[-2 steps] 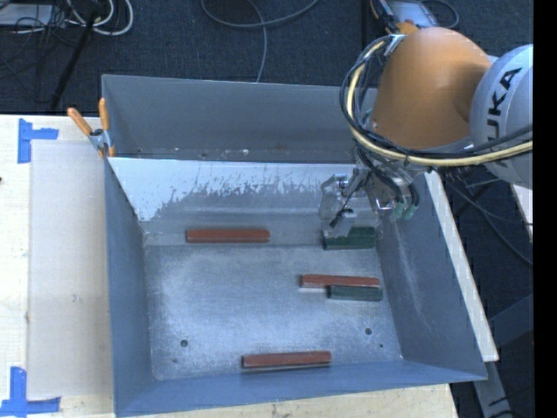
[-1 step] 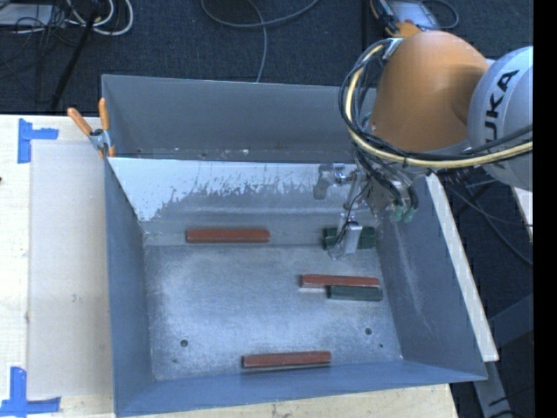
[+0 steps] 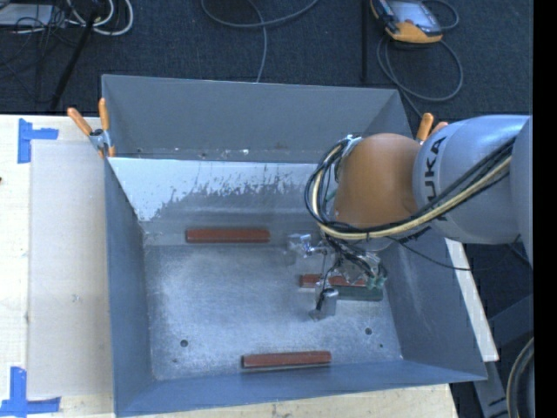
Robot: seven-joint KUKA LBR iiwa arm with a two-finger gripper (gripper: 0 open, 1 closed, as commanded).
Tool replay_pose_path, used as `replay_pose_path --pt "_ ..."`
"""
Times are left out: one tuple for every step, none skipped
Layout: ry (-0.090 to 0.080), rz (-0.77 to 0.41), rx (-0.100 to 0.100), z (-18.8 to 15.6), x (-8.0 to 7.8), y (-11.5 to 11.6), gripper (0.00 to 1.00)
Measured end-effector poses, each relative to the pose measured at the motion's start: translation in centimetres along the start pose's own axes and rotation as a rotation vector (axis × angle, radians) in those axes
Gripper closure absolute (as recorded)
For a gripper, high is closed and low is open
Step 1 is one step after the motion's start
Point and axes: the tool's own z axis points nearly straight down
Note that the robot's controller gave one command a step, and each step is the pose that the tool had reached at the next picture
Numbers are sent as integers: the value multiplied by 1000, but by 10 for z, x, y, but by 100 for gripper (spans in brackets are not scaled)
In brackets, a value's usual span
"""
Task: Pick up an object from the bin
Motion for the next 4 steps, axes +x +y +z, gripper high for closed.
replay_pose_path --pt "-8 -356 3 21 -8 -56 0" --pt "-7 -354 2 21 -7 -56 100" --pt "-8 -354 2 21 -8 -56 0" --pt "-7 -352 2 22 -7 -56 100"
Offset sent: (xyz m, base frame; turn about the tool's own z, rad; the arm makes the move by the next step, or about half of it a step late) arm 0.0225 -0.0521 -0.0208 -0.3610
